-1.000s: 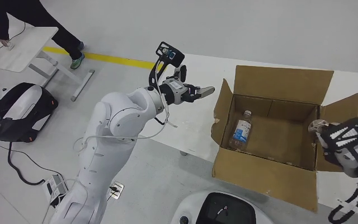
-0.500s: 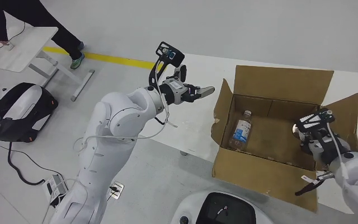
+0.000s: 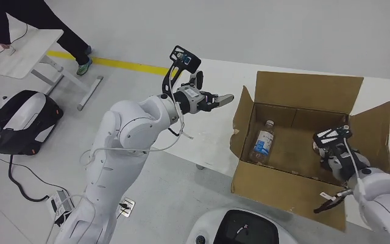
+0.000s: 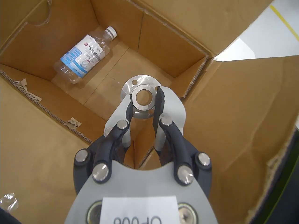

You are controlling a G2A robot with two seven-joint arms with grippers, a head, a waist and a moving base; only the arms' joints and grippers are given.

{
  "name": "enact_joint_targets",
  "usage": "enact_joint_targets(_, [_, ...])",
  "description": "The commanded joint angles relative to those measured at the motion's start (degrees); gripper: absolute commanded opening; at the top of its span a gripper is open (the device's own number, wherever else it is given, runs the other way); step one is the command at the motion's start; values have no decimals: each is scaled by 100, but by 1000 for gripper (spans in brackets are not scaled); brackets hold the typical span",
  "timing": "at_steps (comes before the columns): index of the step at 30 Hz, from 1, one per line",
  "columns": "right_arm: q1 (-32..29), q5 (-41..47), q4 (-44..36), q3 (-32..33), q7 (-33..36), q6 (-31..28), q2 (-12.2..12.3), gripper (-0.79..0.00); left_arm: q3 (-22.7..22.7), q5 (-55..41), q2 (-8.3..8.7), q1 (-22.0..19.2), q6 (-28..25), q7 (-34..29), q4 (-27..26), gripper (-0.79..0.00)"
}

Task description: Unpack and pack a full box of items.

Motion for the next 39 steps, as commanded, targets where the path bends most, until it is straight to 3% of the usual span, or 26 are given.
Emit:
enact_joint_targets(1, [179,17,266,-255,-31,46,-69,-785,0,0,0,0,0,0,0,0])
enact_joint_targets(14, [1660,311,2276,-1744,600,572,-708,-785,0,0,0,0,0,0,0,0])
enact_joint_targets(24, [2113,411,3159,-2192,908,572,-1029,-776,0,0,0,0,0,0,0,0])
enact_joint_targets(26, [2145,433,3233,-2216,886,567,-1072,-265,0,0,0,0,0,0,0,0])
enact_joint_targets(27, [2154,435,3249,-2222,877,558,-1089,-114,0,0,0,0,0,0,0,0])
enact_joint_targets(29, [2160,421,3253,-2215,859,534,-1113,0,0,0,0,0,0,0,0,0])
enact_joint_targets(35, [2081,357,2934,-1969,749,537,-1109,0,0,0,0,0,0,0,0,0])
enact_joint_targets(38, [1905,297,2247,-1586,538,483,-1025,-22,0,0,0,0,0,0,0,0])
enact_joint_targets(39, [1812,220,1950,-1401,517,492,-979,-68,0,0,0,0,0,0,0,0])
